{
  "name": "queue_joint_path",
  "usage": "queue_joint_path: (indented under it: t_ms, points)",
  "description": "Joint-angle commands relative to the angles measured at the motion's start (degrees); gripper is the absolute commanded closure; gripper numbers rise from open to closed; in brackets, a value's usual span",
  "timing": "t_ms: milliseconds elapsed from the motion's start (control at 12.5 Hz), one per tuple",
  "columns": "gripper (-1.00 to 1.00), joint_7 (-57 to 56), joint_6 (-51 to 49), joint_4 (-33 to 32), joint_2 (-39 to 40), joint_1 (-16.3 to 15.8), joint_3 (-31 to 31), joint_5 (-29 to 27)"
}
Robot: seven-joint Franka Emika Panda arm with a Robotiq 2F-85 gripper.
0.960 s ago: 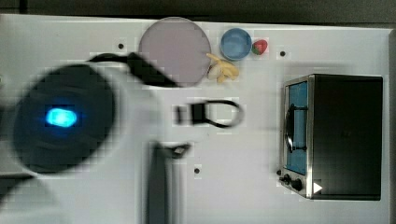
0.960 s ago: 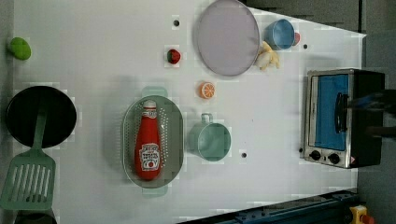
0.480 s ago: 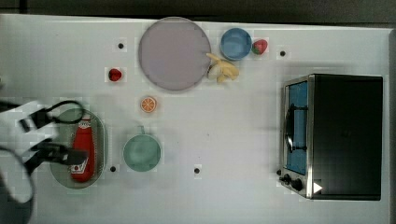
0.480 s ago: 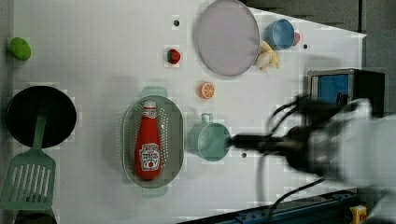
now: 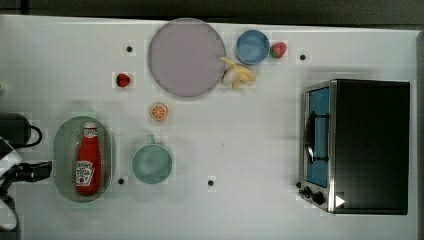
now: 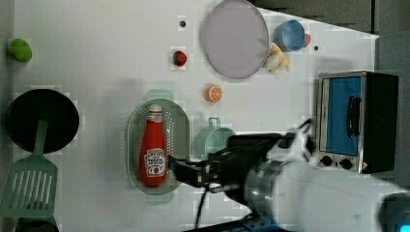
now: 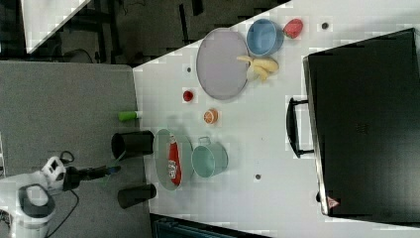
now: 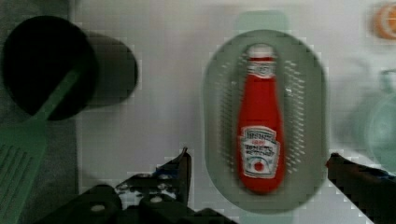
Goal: Pick ketchup from strainer and place it on the table
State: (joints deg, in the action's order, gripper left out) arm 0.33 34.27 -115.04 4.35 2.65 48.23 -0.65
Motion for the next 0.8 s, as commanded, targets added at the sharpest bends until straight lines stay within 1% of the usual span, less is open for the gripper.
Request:
queue_joint_path:
  t_ms: [80,240,400,640,800]
  points:
    - [-1.00,3.6,7.3,-8.1,3.7,1.1,-1.3,4.1]
    - [-1.00,5.8,13.6,-12.3,6.3,0.8,-1.3,7.1]
    - [-1.00,7.4,19.1,-14.5,9.9,0.2,-1.4,9.1]
    - [-1.00,11.0,23.4,-14.8,16.3,-0.1,-1.7,11.7]
    - [-1.00,14.1,24.0,-14.5,20.0,-0.2,-2.2,15.6]
